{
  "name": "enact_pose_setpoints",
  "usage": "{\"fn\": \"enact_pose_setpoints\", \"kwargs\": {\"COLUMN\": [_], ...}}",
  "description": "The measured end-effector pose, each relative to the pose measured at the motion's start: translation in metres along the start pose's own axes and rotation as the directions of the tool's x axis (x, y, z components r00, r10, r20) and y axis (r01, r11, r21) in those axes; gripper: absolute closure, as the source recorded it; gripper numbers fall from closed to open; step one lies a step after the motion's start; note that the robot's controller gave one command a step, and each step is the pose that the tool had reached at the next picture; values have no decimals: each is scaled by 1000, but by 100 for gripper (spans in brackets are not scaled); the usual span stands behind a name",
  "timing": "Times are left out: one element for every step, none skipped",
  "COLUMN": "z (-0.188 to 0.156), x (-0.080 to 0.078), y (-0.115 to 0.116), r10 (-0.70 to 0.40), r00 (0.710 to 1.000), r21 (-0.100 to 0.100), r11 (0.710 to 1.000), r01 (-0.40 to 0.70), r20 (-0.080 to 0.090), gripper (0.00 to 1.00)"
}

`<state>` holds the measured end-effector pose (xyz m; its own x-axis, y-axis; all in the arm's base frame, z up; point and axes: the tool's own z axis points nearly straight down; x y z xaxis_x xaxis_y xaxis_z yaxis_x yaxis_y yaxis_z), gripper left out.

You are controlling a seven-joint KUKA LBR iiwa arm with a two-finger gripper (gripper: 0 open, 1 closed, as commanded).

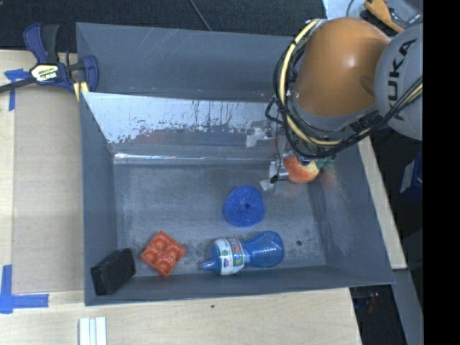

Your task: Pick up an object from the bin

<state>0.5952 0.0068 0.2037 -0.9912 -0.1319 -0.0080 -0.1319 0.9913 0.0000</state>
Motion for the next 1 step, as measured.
{"fn": "enact_pose_setpoints", "kwargs": {"z": [20], "x": [5], "y": [-6], "r10": [39], "r00": [999], "r21": [1], "r11": [999], "r01": [-39], "r20": [16], "gripper": [0]}}
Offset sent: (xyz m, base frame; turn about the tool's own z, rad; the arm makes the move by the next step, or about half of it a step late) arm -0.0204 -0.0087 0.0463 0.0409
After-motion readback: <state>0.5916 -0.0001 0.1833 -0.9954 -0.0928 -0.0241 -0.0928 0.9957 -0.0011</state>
